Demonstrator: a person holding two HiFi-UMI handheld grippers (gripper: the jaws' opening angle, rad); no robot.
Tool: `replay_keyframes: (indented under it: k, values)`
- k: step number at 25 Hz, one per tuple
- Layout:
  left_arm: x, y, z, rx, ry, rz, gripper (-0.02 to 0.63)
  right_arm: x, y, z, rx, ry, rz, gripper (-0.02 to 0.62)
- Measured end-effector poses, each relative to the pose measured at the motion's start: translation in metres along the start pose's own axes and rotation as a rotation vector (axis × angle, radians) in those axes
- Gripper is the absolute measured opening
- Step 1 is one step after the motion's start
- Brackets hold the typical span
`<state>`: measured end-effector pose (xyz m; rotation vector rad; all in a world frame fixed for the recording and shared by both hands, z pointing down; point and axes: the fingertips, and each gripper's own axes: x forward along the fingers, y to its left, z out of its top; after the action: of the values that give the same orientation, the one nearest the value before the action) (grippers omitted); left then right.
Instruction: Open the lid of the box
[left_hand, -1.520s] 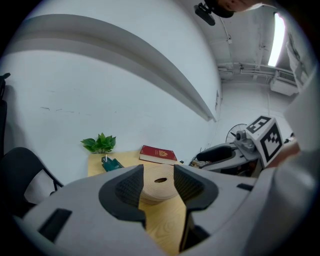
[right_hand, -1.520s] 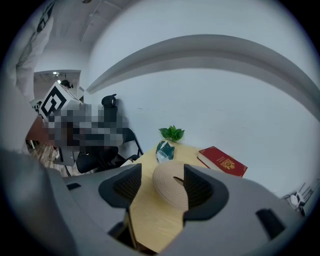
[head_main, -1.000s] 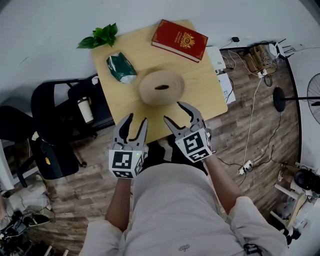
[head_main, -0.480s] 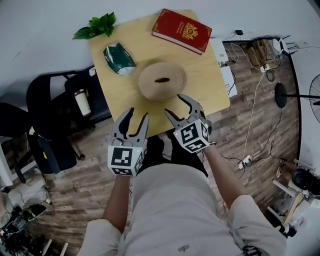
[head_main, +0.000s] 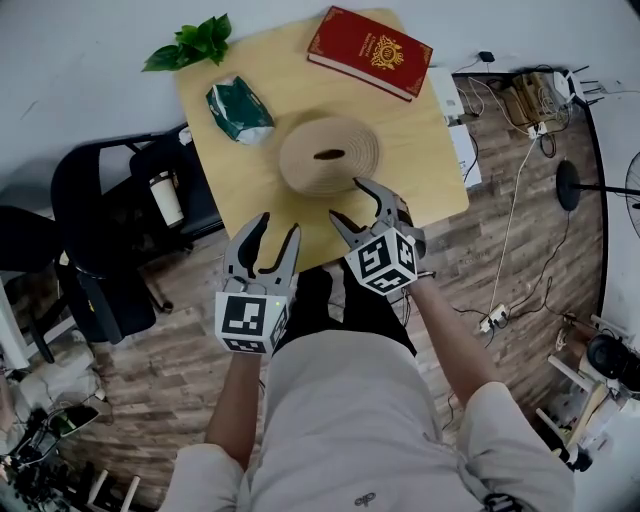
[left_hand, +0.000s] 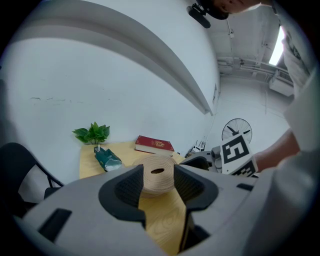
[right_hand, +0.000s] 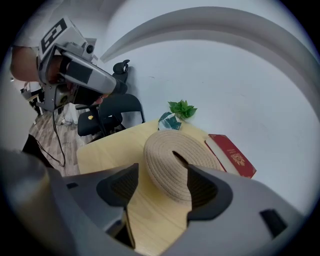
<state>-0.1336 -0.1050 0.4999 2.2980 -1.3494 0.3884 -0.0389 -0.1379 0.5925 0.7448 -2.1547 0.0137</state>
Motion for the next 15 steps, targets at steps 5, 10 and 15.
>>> replay_keyframes:
  k: [5, 10, 15]
  values:
    - [-0.002, 0.003, -0.001, 0.008, 0.000, 0.005, 0.175, 0.014, 0.002, -0.006, -0.064, 0.024, 0.002, 0.298]
    - [-0.007, 0.004, -0.008, 0.005, 0.015, 0.010, 0.175, 0.023, 0.004, -0.013, -0.096, 0.044, 0.003, 0.311]
    - [-0.011, 0.002, -0.013, 0.002, 0.024, 0.013, 0.175, 0.032, 0.002, -0.017, -0.135, 0.055, -0.008, 0.314]
